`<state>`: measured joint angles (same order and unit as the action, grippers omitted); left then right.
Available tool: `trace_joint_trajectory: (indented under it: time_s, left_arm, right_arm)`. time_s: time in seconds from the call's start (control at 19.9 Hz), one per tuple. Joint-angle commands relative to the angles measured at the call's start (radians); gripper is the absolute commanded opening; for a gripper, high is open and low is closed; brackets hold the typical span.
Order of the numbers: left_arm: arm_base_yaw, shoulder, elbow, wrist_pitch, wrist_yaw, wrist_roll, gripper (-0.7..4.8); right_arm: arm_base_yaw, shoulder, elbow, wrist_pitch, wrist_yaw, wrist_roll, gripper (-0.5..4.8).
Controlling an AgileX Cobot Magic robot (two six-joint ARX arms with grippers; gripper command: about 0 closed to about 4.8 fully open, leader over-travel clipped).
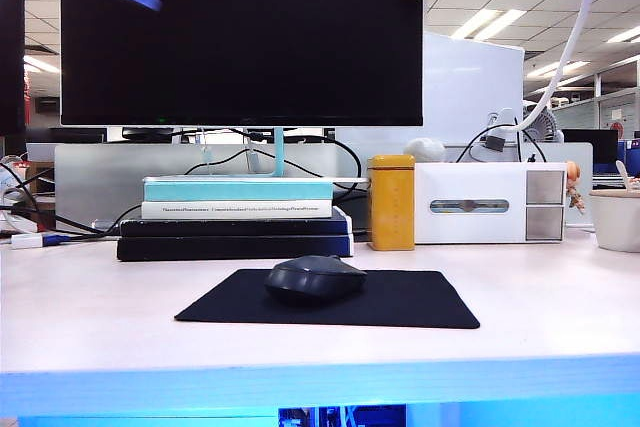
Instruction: Place the black mouse on the black mouse pad.
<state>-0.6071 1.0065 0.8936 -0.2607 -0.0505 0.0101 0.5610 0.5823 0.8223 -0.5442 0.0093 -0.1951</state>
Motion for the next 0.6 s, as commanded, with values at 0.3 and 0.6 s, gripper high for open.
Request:
trace_joint_trajectory:
  time_s: [0.3, 0.6]
  left_arm:
    - [-0.003, -0.207, -0.084, -0.186, -0.097, -0.074, 4.79]
    - [-0.003, -0.451, -0.279, -0.142, -0.286, -0.109, 4.79]
  right_arm:
    - [0.0, -0.217, 0.002, -0.205, 0.095, 0.072, -0.01]
    - [0.002, -0.298, -0.119, -0.177, 0.092, 0.171, -0.01]
